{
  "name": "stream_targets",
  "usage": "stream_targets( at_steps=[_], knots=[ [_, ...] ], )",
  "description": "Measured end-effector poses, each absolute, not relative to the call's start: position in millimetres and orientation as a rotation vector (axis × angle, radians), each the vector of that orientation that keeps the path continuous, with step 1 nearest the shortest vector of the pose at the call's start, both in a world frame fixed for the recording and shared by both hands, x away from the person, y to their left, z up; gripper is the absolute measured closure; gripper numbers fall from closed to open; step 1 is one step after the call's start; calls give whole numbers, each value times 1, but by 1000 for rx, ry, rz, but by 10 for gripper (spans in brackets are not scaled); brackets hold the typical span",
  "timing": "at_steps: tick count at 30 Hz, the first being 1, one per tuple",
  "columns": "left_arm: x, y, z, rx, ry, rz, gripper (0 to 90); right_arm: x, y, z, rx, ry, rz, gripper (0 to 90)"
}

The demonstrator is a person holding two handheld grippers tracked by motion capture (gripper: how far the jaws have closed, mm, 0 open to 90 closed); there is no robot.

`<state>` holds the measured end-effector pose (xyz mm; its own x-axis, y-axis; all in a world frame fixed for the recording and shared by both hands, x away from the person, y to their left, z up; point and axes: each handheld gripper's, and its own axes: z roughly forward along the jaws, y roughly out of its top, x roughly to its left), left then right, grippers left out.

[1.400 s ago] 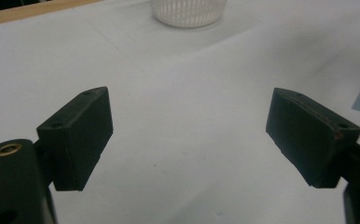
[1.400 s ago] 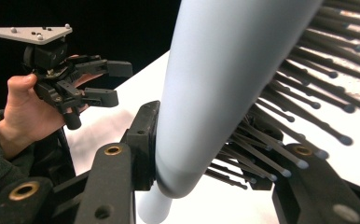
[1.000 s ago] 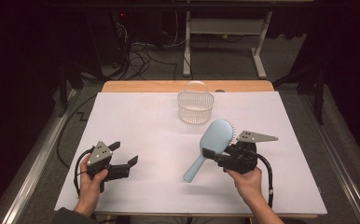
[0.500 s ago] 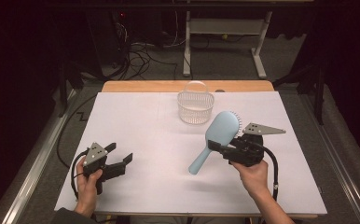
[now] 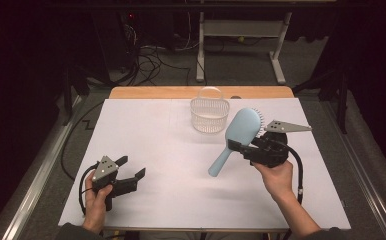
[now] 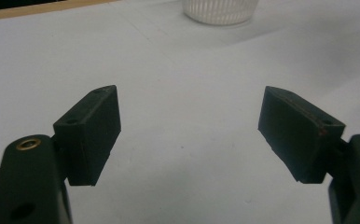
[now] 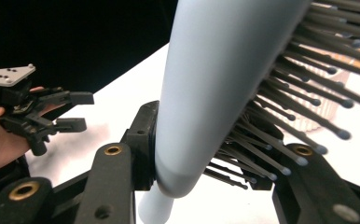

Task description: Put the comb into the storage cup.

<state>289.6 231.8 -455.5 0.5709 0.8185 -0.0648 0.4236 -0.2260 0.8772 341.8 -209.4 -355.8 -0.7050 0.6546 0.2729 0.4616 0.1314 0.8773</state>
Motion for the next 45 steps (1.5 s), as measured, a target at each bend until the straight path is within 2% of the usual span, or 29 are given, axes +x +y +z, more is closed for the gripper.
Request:
stream_targets(
  at_steps=[14,16,45],
  knots=[
    [287,232,-456,1824,1033,542,226,356,-214,-348,1143,2200,1587,559],
    [287,233,-456,1822,1033,532,159,358,-215,-346,1142,2195,1590,559],
    [285,234,-461,1814,1026,543,150,390,-218,-325,1187,2147,1528,558]
  ],
)
